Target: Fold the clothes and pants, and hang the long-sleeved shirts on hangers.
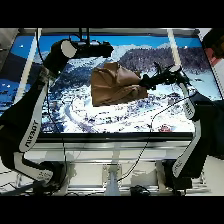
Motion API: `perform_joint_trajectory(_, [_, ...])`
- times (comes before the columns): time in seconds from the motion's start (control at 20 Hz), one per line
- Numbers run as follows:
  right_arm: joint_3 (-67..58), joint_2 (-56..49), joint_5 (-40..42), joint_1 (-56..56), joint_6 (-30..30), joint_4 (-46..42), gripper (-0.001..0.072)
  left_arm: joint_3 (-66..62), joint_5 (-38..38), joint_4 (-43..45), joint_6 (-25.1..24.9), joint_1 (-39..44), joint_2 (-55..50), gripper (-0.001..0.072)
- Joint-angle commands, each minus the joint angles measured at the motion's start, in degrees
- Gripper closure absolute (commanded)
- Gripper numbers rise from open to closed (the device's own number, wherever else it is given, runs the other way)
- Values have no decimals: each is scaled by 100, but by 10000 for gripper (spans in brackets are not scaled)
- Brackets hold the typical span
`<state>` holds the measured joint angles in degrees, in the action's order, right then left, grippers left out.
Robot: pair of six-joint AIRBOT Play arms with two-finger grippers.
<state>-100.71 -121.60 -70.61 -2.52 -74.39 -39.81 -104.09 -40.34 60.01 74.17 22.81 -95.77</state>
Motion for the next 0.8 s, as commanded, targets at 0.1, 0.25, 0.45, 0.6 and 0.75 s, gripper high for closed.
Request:
perform_joint_trajectory(0.1, [0, 0, 811, 758, 39, 402, 681, 2, -2, 4, -2, -15, 2, 384])
perform_joint_trajectory(0.25, [0, 120, 789, 713, 181, 1414, 682, 0, -4, 4, -4, -87, 48, 384])
perform_joint_trajectory(0.45, [0, 380, 94, 101, 1156, 3023, 682, 0, -83, 195, -2, -372, 278, 384])
perform_joint_trajectory(0.6, [0, 654, -546, -568, 1270, 3362, 682, 0, -275, 195, -2, -601, 546, 384])
perform_joint_trajectory(0.75, [0, 1093, -962, -1335, 1211, 3381, 682, 0, -413, 197, -2, -767, 822, 384])
